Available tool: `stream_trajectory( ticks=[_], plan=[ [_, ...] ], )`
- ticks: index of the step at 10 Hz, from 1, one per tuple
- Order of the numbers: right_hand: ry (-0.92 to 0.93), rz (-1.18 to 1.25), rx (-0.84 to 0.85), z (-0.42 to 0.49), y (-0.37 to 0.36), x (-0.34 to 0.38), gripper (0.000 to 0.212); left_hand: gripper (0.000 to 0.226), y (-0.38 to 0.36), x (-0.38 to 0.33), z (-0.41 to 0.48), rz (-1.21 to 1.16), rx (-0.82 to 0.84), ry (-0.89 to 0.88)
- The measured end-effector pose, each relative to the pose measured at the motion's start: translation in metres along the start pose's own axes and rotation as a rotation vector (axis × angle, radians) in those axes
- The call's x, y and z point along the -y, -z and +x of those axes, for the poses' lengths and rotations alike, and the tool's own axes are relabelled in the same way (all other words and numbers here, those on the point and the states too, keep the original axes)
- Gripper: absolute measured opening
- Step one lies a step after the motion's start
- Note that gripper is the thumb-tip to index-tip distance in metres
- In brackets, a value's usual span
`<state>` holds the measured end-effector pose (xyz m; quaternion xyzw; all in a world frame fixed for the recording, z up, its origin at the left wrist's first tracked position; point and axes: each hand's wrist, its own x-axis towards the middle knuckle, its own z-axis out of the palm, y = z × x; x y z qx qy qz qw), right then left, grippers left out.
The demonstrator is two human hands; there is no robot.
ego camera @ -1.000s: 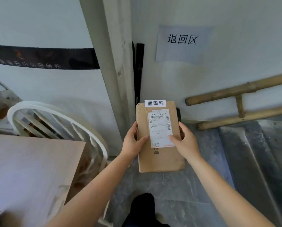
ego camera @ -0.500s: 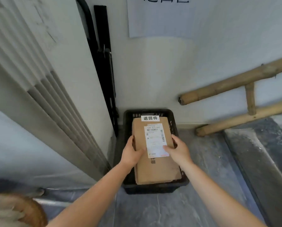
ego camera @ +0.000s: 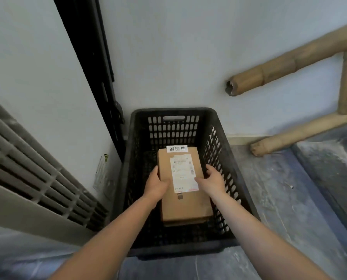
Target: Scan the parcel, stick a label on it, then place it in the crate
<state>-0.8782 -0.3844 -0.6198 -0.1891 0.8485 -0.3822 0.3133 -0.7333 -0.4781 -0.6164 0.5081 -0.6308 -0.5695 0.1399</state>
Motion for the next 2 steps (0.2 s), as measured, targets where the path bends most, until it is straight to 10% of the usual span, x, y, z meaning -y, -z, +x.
stream_trajectory(
  ticks=[2],
  plan=[
    [0.022, -0.107, -0.038, -0.024, 0.028, 0.019, 0.071, 0.067, 0.023, -0.015, -0.022, 0.315, -0.036, 0.003]
  ],
)
